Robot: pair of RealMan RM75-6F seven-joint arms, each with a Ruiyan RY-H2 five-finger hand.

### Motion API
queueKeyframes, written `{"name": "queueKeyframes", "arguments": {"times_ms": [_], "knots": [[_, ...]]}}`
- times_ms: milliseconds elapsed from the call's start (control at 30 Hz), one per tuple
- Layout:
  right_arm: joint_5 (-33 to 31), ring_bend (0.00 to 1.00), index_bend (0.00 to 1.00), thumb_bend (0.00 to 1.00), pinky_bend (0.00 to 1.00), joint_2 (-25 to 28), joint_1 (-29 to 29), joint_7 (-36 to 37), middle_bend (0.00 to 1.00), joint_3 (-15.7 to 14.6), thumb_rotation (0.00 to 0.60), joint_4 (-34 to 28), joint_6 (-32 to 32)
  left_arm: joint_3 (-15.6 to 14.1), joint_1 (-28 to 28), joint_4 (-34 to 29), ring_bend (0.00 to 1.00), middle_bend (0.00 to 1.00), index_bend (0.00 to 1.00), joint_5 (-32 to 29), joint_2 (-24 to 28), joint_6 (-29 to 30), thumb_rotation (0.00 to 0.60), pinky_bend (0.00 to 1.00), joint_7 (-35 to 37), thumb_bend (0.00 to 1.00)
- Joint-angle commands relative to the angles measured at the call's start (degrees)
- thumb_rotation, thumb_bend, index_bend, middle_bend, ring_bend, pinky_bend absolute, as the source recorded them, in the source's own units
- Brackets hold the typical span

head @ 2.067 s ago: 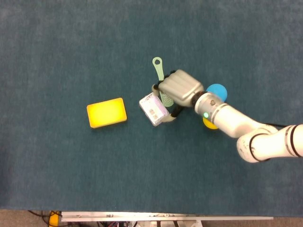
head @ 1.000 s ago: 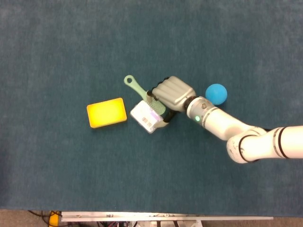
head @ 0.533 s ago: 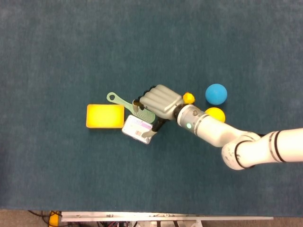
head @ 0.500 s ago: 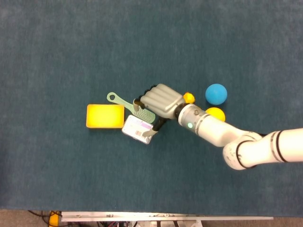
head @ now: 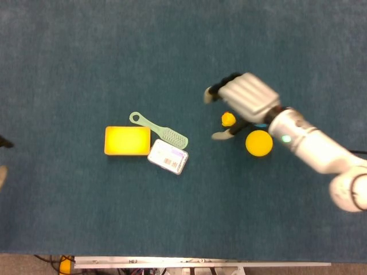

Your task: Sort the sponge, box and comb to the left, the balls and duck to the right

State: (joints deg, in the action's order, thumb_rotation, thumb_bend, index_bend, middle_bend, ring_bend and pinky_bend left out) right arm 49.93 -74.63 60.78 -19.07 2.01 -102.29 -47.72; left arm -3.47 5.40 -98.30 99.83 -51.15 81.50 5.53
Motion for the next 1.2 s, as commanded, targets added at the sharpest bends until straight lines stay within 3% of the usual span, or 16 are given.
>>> {"name": "queueKeyframes", "arguments": {"times_ms": [33, 200, 367, 433, 533, 700, 1067, 1200], "knots": [[4.2, 0.29, 0.33, 0.0, 0.26, 6.9, -4.5, 1.6, 0.38, -1.2, 0.363, -5.2, -4.5, 0.3, 3.6, 0.1, 0.18, 0.25, 0.24, 2.4, 1.0, -3.3, 0.6, 0.18, 2.9, 0.43], [9.0, 0.29, 0.33, 0.0, 0.26, 13.3, -9.5, 3.8, 0.38, -2.0, 0.362, -8.8, -9.0, 0.7, 9.3, 1.2, 0.14, 0.2, 0.21, 6.4, 0.1, -7.4, 0.6, 0.15, 6.0, 0.43], [12.1, 0.29, 0.33, 0.0, 0.26, 17.8, -13.7, 5.3, 0.38, -3.0, 0.362, -10.8, -11.4, 1.3, 15.0, 2.9, 0.14, 0.19, 0.2, 9.8, -2.5, -11.1, 0.589, 0.12, 8.3, 0.33], [12.8, 0.29, 0.33, 0.0, 0.26, 19.0, -15.0, 5.9, 0.38, -3.2, 0.361, -11.2, -12.1, 1.3, 16.9, 3.6, 0.14, 0.19, 0.21, 10.8, -3.6, -12.3, 0.528, 0.11, 9.2, 0.29], [13.8, 0.29, 0.33, 0.0, 0.26, 20.7, -17.0, 7.1, 0.38, -3.3, 0.361, -11.7, -12.6, 1.1, 19.9, 4.5, 0.14, 0.19, 0.21, 12.2, -5.3, -14.5, 0.365, 0.11, 10.5, 0.26], [15.4, 0.29, 0.33, 0.0, 0.26, 21.6, -19.8, 8.2, 0.38, -3.8, 0.362, -11.0, -13.0, 0.1, 24.6, 5.3, 0.14, 0.19, 0.21, 14.5, -8.3, -18.2, 0.25, 0.09, 11.9, 0.22], [17.2, 0.29, 0.33, 0.0, 0.26, 21.2, -23.2, 10.9, 0.38, -2.8, 0.362, -7.2, -11.6, -1.0, 32.9, 4.1, 0.14, 0.19, 0.22, 16.6, -16.5, -25.9, 0.243, 0.08, 8.4, 0.22], [17.7, 0.29, 0.33, 0.0, 0.26, 21.0, -24.0, 12.1, 0.38, -2.5, 0.362, -5.6, -10.5, -0.9, 35.7, 4.9, 0.12, 0.18, 0.22, 15.5, -20.2, -29.8, 0.27, 0.08, 6.4, 0.22]]}}
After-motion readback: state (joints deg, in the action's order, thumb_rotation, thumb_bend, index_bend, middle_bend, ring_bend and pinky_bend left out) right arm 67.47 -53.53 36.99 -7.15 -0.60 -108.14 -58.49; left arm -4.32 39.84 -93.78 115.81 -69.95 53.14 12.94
